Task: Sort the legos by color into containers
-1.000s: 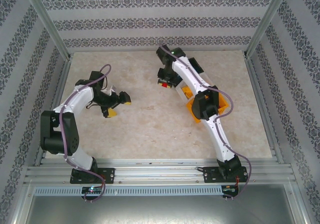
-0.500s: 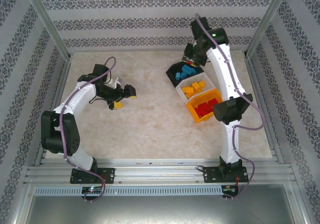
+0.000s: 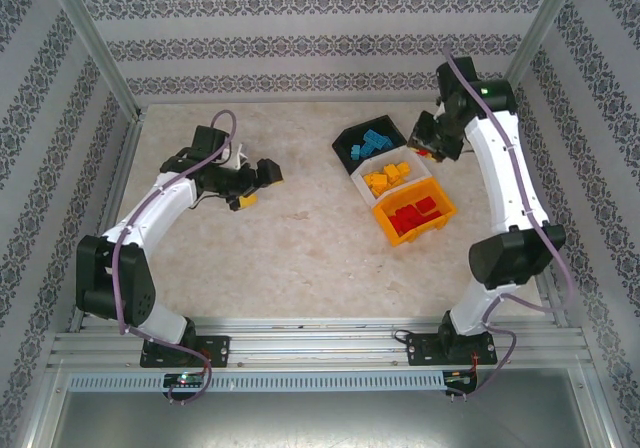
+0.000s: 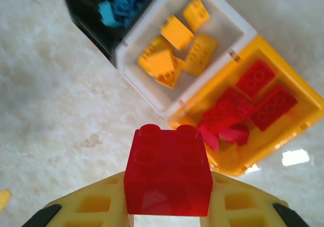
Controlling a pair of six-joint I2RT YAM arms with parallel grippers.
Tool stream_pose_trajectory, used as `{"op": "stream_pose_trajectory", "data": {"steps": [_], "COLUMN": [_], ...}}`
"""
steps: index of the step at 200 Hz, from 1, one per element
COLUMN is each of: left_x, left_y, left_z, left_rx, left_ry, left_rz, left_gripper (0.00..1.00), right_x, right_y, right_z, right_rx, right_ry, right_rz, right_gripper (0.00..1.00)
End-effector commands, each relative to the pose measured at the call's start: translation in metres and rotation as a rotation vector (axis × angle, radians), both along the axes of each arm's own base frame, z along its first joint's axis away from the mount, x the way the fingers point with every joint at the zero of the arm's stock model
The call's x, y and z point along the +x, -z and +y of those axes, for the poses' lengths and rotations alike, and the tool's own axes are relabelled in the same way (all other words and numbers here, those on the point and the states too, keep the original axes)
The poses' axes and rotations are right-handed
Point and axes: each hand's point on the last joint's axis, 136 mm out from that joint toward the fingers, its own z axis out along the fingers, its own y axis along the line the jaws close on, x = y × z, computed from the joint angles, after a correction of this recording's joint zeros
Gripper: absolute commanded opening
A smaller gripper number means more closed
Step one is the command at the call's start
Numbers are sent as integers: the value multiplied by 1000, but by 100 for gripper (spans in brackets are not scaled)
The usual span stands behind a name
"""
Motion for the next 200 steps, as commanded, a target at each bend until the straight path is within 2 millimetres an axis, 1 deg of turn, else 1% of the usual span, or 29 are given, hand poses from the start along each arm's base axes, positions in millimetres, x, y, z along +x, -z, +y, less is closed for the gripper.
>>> {"op": "stream_pose_trajectory", "data": {"steps": [1, 38, 75, 114, 151, 200], "left_x": [12, 9, 5, 4, 3, 3], "left_y": [-12, -13, -7, -2, -3, -2], "left_z": [-8, -19, -29, -34, -31, -29], "left_rx": [8, 19, 24, 30, 48, 52], "left_ry": [-17, -9, 0, -3, -17, -30], "left_rz": [-47, -45, -25, -5, -9, -3], "left_gripper": [100, 100, 100, 100, 100, 100], "right_x": [-7, -29, -40, -28, -14, 1], "right_y": [18, 58, 87, 111, 120, 145], "right_z": [-6, -15, -20, -37, -44, -56], "right_rx": [39, 72, 73, 83, 78, 96], "right_ry": [-2, 28, 33, 61, 54, 88], "right_rz": [-1, 68, 129, 169, 177, 212], "right_gripper": [21, 21, 22, 22, 23, 24]}}
